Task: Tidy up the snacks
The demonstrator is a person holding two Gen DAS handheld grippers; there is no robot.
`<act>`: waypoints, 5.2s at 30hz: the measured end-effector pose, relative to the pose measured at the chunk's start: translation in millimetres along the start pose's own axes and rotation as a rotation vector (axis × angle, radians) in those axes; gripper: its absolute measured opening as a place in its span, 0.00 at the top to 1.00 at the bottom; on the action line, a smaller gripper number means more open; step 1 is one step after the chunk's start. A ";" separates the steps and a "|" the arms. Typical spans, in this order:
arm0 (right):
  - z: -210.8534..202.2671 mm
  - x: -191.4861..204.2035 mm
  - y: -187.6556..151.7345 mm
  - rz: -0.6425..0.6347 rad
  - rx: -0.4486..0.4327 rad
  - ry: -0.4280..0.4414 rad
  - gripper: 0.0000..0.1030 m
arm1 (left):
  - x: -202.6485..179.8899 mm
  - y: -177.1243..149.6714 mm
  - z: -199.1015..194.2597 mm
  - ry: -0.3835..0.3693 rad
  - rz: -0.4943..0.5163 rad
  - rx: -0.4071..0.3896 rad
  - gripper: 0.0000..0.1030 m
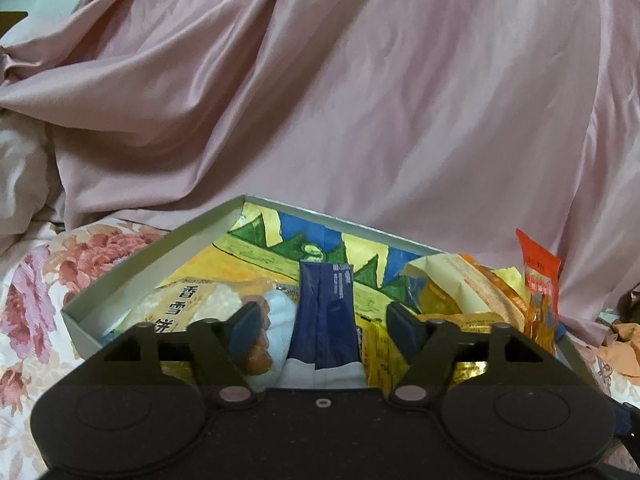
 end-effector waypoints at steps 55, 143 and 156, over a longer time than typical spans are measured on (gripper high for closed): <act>-83.2 3.0 9.9 -0.030 -0.223 -0.121 0.00 | 9.2 11.8 -107.5 0.079 0.095 -0.115 0.01; -238.3 68.3 -74.5 0.040 -0.051 -0.058 0.00 | 107.4 -84.9 -296.4 0.047 0.169 -0.018 0.01; -217.1 78.2 -84.7 -0.010 0.063 -0.076 0.00 | 118.9 -94.5 -291.8 0.049 0.144 0.007 0.01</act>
Point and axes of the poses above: each gripper's, at about its wrist camera, not at the fingertips, and z roughly the way its jaws point, x to its left, y to its top, the point moved 5 cm from there along z, roughly the way its jaws point, and after that the axes turned 8 degrees about -y, right-handed, at the moved point
